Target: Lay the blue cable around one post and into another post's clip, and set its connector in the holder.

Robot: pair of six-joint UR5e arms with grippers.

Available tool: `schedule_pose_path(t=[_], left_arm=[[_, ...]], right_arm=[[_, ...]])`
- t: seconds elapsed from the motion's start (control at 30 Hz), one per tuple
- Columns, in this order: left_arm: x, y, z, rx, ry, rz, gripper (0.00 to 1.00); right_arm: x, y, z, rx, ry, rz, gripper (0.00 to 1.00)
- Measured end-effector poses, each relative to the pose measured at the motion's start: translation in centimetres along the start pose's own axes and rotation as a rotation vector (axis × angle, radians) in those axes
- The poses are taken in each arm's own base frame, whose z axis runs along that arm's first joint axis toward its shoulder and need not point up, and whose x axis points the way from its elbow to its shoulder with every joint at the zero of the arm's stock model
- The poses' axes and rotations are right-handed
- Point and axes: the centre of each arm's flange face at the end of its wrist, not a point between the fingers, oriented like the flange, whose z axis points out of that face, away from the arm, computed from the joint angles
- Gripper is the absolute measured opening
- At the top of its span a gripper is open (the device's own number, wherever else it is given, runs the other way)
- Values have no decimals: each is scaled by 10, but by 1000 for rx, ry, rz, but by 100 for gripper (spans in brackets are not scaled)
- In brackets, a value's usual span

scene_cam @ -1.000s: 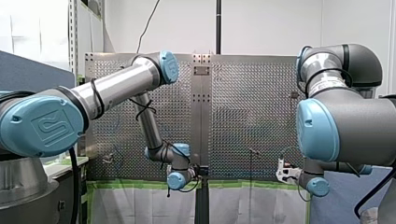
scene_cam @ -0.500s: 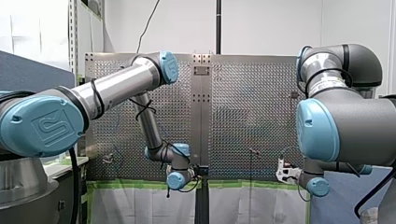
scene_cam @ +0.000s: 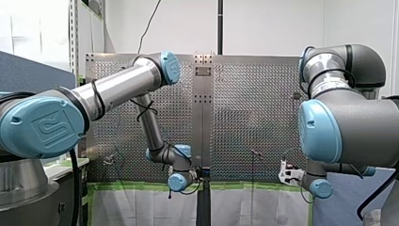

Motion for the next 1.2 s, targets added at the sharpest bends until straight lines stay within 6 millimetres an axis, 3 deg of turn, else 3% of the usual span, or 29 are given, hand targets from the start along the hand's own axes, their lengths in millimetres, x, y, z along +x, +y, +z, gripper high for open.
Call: schedule_pose_path(t=[0.37, 0.87, 1.2], left_arm=[[-7, -35, 0, 71, -27, -35, 0], [-19, -84, -3, 145, -61, -106, 0], [-24, -104, -5, 188, -51, -92, 0]], right_arm=[[7, 26, -4, -46, 0, 3, 0], [68, 63, 2, -103, 39, 3, 0], [75, 68, 0, -103, 44, 6, 0]])
